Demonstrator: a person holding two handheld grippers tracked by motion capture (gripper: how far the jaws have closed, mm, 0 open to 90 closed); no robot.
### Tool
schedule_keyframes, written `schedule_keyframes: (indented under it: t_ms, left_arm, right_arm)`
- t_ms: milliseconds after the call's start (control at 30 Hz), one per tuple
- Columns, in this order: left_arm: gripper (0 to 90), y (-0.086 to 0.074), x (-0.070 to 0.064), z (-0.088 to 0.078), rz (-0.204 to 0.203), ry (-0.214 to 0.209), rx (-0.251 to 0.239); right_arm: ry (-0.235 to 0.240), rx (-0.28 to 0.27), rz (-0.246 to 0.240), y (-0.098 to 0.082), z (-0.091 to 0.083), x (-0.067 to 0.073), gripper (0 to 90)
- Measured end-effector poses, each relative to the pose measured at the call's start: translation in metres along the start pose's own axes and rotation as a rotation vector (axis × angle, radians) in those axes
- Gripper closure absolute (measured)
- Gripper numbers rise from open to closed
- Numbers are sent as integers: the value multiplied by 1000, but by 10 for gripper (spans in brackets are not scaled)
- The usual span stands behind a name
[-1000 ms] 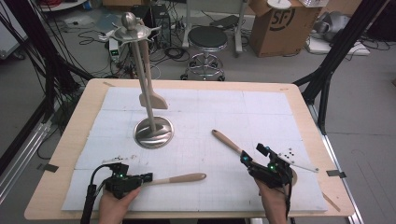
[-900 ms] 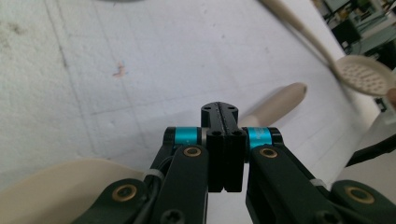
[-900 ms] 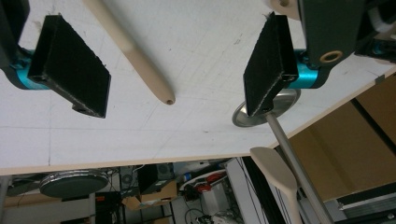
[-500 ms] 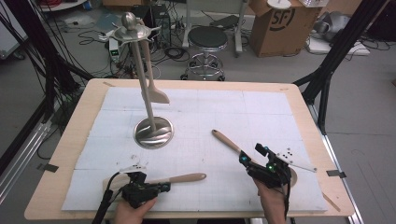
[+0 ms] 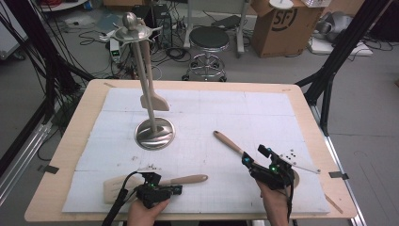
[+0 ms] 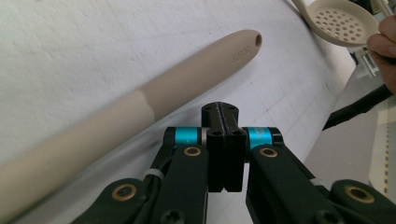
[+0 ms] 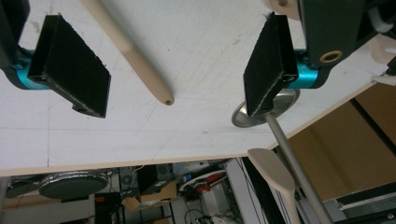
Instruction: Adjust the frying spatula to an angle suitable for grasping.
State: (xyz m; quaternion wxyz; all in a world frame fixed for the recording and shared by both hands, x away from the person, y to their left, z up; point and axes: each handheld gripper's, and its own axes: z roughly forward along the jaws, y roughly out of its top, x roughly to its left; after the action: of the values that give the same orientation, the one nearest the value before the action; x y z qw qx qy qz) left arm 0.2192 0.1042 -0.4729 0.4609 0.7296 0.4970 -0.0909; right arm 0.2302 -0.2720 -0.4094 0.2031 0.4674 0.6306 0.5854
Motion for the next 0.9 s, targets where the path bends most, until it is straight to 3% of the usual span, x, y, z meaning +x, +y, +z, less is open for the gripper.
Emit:
schedule_keyframes:
  t_ms: [100,233,333,567,900]
  left_arm:
    - [899,4,1,4,-5,7,-8]
    - [899,11,-2,9,37,51,-22]
    - [899,16,1,11,14,48,-23]
    - [899,29,6,19,8,73,-29]
    - [899,40,14,23,-49,99,-78]
  right_arm:
    - [3,2,-3,0,1,2,224]
    - [3,6,-5,0,2,2,224]
    - [4,5,-3,-1,2,2,224]
    - [2,0,-9,-1,2,1,224]
    - [2,0,2,0,0,0,224]
